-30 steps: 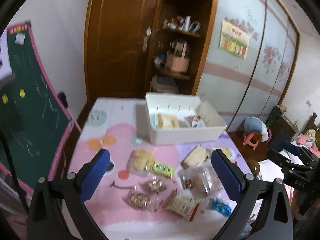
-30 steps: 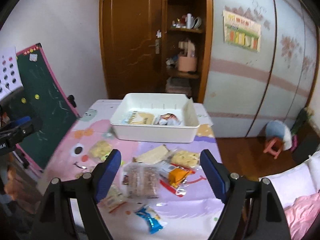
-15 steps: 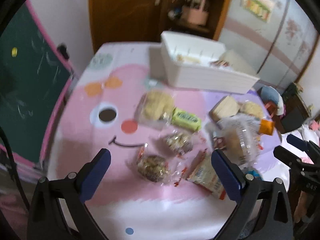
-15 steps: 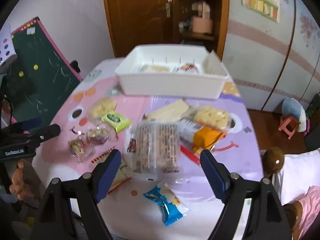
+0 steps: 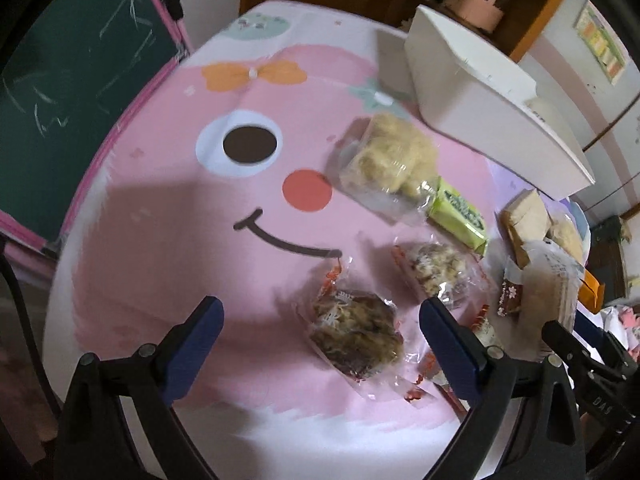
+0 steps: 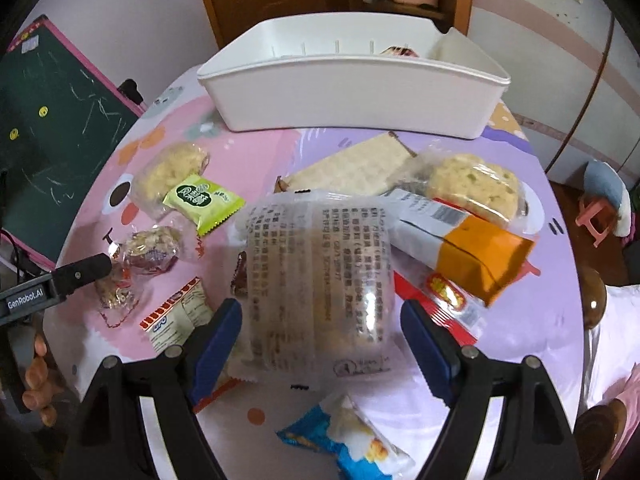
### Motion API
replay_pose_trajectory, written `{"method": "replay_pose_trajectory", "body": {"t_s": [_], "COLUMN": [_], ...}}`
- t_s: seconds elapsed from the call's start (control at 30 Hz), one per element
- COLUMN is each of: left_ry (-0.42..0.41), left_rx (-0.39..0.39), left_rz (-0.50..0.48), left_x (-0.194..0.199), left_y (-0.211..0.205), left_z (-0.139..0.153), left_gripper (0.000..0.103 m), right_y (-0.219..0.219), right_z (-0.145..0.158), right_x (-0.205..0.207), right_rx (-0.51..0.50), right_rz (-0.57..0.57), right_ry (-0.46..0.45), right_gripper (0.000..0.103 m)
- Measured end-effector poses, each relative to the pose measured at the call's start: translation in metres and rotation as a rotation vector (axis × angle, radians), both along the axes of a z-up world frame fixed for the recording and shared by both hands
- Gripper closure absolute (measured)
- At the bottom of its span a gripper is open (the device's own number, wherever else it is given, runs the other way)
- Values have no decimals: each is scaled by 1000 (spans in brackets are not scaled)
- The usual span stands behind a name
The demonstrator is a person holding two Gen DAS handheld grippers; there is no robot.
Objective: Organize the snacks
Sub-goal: 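Grasp the clear printed biscuit pack with the right gripper while the left grasps a nut pack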
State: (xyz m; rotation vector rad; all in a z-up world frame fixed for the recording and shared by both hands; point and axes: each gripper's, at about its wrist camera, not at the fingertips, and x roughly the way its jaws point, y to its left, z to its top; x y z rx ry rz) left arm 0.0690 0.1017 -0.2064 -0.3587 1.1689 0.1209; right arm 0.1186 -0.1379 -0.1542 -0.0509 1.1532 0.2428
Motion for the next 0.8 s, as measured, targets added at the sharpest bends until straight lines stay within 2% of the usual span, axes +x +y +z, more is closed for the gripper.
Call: {"method": "replay_pose_trajectory", "body": {"t_s": [0.1, 0.3, 0.37, 0.4, 0.43, 0.5, 0.8], "left_ry": [33, 48, 40, 35, 31, 17, -14], "left_rx": [-21, 11, 31, 51, 69, 100, 148], "left_rz": [-19, -58, -69, -77, -85, -127, -210], "left_x": [3, 10, 12, 12, 13, 14, 12], "left_y": [-4, -16, -20, -24, -26, -33, -51], "left_z": [-8, -13, -13, -12, -11, -9, -3], "left_gripper": [6, 10, 17, 25, 38, 51, 60], "right_y": [3, 3, 4, 4, 5, 6, 9], "right_z": [-5, -12, -13, -14, -15, -15, -20], "right_x": [6, 11, 12, 12, 12, 11, 11], "right_rx": [-16, -16, -21, -22, -29, -36, -54], "right_rz": [0, -7, -7, -5, -4, -1, 10], "right_ry": [20, 32, 29, 29, 29, 25, 37], "right_gripper": [21, 21, 21, 21, 21, 21, 23]}}
